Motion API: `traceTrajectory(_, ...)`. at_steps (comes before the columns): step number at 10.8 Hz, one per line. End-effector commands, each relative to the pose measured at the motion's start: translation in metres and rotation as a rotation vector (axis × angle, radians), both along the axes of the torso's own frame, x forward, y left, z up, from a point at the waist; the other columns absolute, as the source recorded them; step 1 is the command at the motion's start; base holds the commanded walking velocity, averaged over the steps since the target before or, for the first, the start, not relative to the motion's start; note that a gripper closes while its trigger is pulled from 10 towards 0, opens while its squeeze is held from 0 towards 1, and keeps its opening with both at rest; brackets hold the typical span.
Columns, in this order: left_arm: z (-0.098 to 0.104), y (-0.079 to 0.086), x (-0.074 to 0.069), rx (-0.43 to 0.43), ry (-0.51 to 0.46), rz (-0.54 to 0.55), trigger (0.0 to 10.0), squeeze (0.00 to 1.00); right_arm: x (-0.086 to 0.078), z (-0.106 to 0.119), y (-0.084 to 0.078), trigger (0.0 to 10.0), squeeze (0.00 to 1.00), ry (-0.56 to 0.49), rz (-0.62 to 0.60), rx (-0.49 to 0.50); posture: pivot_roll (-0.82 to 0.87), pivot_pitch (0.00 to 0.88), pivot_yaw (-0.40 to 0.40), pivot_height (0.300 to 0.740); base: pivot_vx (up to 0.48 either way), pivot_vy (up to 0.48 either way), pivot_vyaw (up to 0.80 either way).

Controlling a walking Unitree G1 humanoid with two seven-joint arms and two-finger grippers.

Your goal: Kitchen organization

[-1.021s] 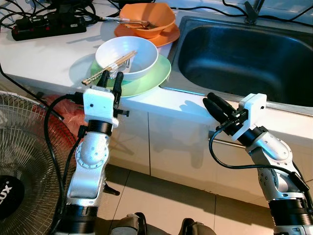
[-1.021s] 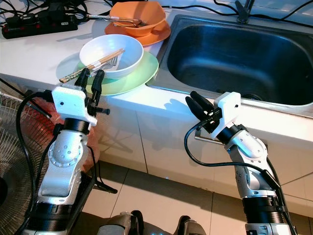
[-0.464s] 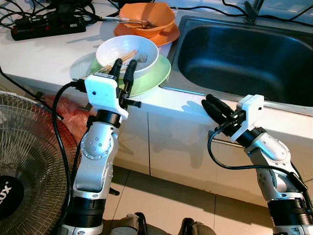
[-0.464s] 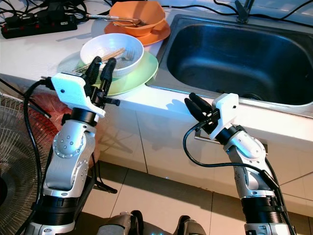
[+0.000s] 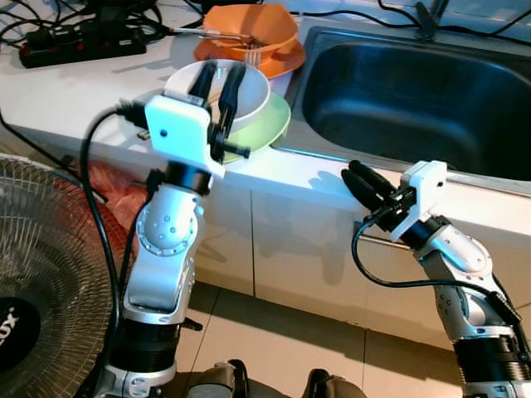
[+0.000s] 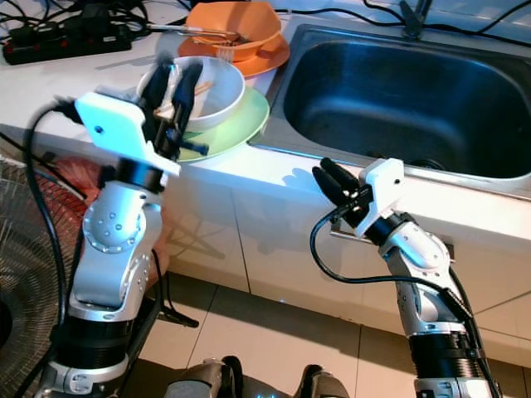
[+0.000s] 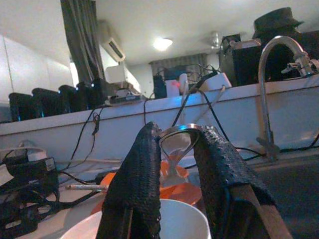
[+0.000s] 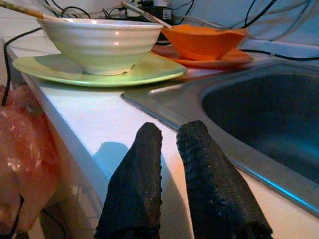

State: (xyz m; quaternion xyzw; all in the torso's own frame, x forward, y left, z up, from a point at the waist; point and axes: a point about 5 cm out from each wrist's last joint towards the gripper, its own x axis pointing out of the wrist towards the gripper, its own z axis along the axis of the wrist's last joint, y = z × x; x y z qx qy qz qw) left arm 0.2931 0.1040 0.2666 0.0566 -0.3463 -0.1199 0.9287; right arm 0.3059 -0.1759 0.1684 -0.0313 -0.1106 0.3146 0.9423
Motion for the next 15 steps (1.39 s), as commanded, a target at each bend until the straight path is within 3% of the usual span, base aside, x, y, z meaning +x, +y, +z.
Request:
traceTrajectory(1,0.009,-0.005,-0.003,0.014,-0.045,-0.025,10.0,0.0,0.0,0.0,0.001,10.0,0.0,-0.008,-0.001,-0.006,0.05,0.172,0.015,0.74,0.0,0.0,0.0)
traceTrajectory(3,0.01,-0.016,-0.001,0.029,-0.036,-0.107,10.0,0.0,0.001,0.001,-0.001,10.0,0.0,-0.015,-0.014,-0.006,0.05,0.16,0.022,0.74,0.0,0.0,0.0)
traceTrajectory(6,0.008,-0.053,0.0,0.079,0.001,-0.325,10.0,0.0,0.004,0.004,-0.01,10.0,0.0,-0.038,-0.079,-0.015,0.03,0.141,0.034,0.74,0.0,0.0,0.0)
traceTrajectory(9,-0.004,-0.07,0.009,0.09,0.058,-0.403,10.0,0.0,0.004,0.005,-0.017,10.0,0.0,-0.052,-0.123,-0.021,0.02,0.13,0.045,0.74,0.0,0.0,0.0)
traceTrajectory(13,-0.024,-0.086,0.045,0.021,0.205,-0.422,10.0,0.0,0.003,0.003,-0.017,10.0,0.0,-0.049,-0.142,-0.022,0.01,0.138,0.051,0.74,0.0,0.0,0.0)
traceTrajectory(15,-0.018,-0.095,0.061,-0.043,0.243,-0.432,10.0,0.0,0.003,0.002,-0.018,10.0,0.0,-0.047,-0.148,-0.023,0.01,0.152,0.053,0.74,0.0,0.0,0.0)
